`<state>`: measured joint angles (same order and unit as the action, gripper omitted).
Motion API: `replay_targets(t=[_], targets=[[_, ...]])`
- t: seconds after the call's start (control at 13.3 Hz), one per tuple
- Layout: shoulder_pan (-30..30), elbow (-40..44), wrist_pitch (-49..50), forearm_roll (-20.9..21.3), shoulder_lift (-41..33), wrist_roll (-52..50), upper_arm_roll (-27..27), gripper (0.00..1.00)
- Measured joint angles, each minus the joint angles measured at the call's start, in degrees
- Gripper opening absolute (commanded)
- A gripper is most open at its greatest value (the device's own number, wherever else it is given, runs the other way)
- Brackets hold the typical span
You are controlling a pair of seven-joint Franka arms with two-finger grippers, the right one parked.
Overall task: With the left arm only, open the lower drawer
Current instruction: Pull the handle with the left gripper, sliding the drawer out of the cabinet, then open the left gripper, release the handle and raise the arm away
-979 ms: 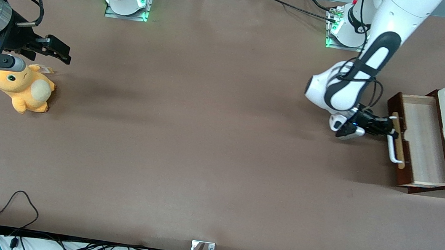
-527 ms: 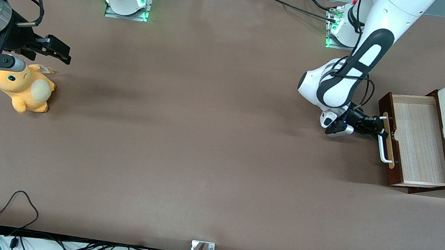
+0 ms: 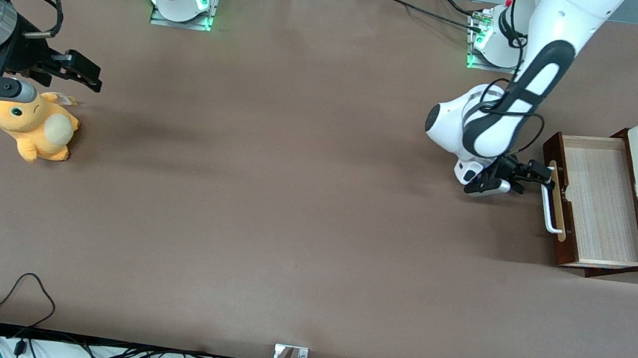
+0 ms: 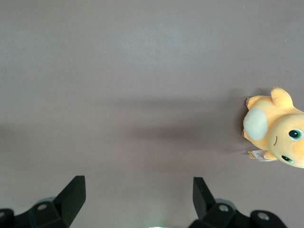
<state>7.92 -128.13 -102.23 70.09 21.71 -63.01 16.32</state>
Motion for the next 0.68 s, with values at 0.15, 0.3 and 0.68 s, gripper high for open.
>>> replay_targets(t=[0.15,0.3,0.68], targets=[[0.0,1.6,-0.7,-6.1,-3.6,1.9,2.3,1.0],[0.1,3.4,-0.7,-13.7,-7.3,5.6,4.1,1.0],[-1.7,16.3,2.3,-40.2,-16.8,27.3,2.4,1.0]])
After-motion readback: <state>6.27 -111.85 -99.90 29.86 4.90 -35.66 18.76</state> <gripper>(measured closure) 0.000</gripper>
